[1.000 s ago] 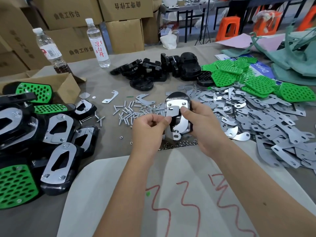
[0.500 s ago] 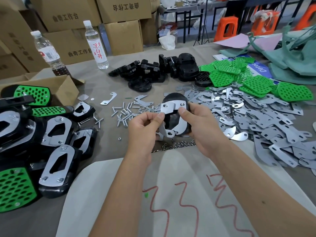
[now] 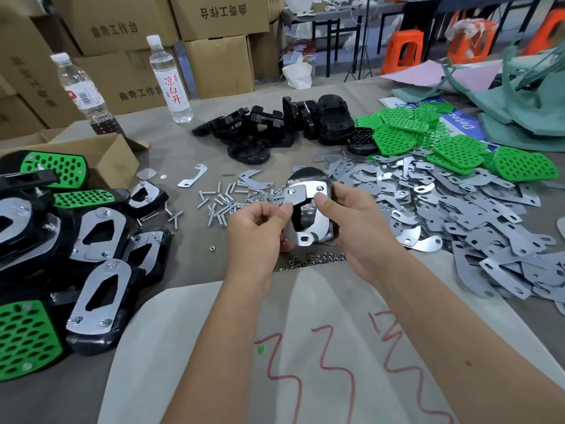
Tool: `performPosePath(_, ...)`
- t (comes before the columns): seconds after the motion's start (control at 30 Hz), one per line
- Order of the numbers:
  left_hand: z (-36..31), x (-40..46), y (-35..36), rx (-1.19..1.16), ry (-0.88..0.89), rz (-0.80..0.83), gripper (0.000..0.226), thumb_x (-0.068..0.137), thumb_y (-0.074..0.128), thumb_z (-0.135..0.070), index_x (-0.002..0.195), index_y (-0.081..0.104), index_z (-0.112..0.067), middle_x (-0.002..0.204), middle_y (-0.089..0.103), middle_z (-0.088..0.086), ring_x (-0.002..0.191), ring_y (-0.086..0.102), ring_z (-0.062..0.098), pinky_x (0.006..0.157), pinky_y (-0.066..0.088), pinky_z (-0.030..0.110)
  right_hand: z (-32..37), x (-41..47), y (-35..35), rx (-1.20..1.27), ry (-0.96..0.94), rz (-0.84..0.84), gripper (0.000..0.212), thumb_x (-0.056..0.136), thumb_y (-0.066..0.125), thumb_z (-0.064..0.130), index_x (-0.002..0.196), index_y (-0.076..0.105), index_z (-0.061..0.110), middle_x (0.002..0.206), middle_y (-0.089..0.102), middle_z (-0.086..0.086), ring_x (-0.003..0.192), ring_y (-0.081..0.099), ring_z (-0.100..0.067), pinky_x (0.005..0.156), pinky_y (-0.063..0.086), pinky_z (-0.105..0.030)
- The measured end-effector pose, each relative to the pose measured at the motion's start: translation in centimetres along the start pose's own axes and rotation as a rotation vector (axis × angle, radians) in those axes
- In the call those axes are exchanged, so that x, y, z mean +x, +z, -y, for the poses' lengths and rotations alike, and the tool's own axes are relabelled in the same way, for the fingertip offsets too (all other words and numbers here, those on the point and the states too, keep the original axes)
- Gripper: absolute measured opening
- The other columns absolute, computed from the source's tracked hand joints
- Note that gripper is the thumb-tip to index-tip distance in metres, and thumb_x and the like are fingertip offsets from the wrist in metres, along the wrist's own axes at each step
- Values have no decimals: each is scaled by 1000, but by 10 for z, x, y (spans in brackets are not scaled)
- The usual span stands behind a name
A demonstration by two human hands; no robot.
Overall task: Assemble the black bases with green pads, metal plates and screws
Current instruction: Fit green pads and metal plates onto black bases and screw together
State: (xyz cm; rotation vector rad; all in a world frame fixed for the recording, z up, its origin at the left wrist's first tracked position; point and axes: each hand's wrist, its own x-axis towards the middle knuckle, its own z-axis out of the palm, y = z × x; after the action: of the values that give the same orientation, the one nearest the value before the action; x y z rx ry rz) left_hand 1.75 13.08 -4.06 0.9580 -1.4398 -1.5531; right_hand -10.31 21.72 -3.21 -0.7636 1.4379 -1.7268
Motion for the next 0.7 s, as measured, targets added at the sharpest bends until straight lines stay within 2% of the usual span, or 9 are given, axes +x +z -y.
performPosePath(0.1, -2, -2, -1, 26, 34, 21, 26, 95, 74, -12, 72, 63, -8, 65, 57, 19, 48, 49, 21, 42, 43, 22, 0, 0, -1, 0, 12, 27, 19, 107, 55, 18, 113, 72, 11, 109, 74, -25, 90, 72, -39, 83, 56, -73)
performPosePath(0.17, -2, -3, -2, 61, 58, 31, 22, 93, 75, -12, 75, 64, -5, 68, 61, 22, 46, 51, 17, 44, 45, 24, -2, 0, -3, -3, 14, 33, 18, 106, 57, 19, 110, 74, 14, 107, 75, -23, 90, 74, -42, 80, 57, -71)
performPosePath(0.27, -1, -3, -5, 89, 80, 39, 24, 92, 78, -16, 74, 65, -6, 66, 69, 17, 47, 50, 15, 46, 42, 24, -4, 2, -3, -12, -10, 29, 18, 105, 58, 17, 108, 75, 13, 104, 77, -20, 93, 75, -43, 78, 61, -64)
performPosePath(0.43, 0, -3, -4, 151, 143, 19, 29, 90, 80, -24, 68, 64, -12, 63, 70, 14, 50, 43, 14, 49, 34, 25, -6, 3, -4, -1, -21, 41, 17, 104, 60, 17, 105, 77, 15, 99, 77, -18, 83, 75, -33, 72, 63, -55)
performPosePath(0.5, 1, -2, -5, 156, 161, 9, 35, 87, 83, -26, 63, 61, -13, 58, 68, 10, 50, 39, 14, 50, 32, 25, -6, 3, -5, 13, -36, 55, 18, 104, 60, 16, 105, 77, 13, 97, 77, -18, 84, 75, -34, 73, 63, -53)
performPosePath(0.57, 1, -1, -7, 184, 153, -31, 49, 80, 89, -30, 53, 49, -19, 47, 51, -8, 48, 32, 13, 47, 30, 23, -6, 3, -6, 30, -46, 67, 18, 104, 60, 15, 107, 77, 11, 99, 76, -20, 84, 74, -34, 74, 63, -50)
performPosePath(0.6, 2, 0, -8, 190, 126, -49, 54, 76, 92, -32, 51, 45, -21, 47, 42, -11, 46, 30, 12, 44, 29, 21, -6, 3, -6, 38, -51, 70, 18, 103, 61, 15, 108, 77, 11, 99, 75, -22, 84, 73, -34, 74, 62, -49)
performPosePath(0.63, 2, 1, -10, 172, 86, -57, 52, 74, 93, -32, 53, 47, -23, 50, 41, -9, 45, 32, 12, 42, 30, 21, -5, 3, -7, 35, -62, 69, 17, 103, 62, 15, 108, 78, 11, 100, 75, -23, 83, 73, -35, 73, 62, -48)
performPosePath(0.7, -2, 1, -11, 94, 7, -3, 28, 75, 93, -29, 73, 65, -23, 64, 60, 1, 50, 49, 15, 46, 41, 23, -5, 2, -6, 15, -91, 46, 15, 101, 65, 17, 110, 76, 13, 105, 76, -21, 86, 74, -36, 71, 62, -51)
